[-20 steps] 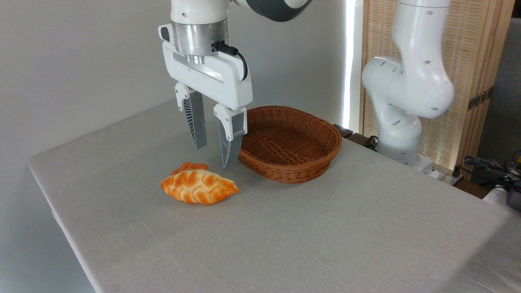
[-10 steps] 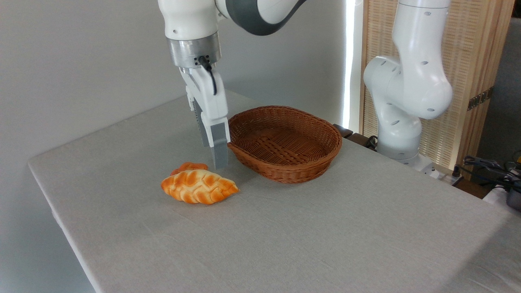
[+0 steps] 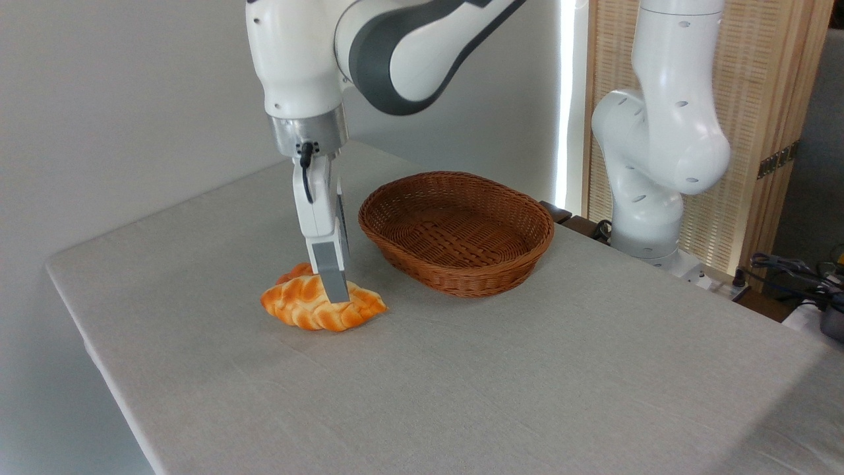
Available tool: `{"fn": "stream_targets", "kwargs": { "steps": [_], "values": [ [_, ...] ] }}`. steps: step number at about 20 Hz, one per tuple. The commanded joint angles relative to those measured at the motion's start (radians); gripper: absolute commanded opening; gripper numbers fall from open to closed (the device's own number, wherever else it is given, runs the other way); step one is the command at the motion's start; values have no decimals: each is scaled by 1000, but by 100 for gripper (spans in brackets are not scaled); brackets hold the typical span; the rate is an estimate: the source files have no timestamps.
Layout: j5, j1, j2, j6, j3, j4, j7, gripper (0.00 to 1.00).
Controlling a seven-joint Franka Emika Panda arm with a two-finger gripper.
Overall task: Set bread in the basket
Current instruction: 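Lower the open gripper down onto the braided bread roll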
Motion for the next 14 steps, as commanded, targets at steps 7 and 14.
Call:
{"fn": "stream_targets", "kwargs": {
  "steps": [7,14],
  "values": [
    [16,-30,51,97,6,-32,20,100],
    [33,-25,91,164,14,-31,20,100]
  ]
}}
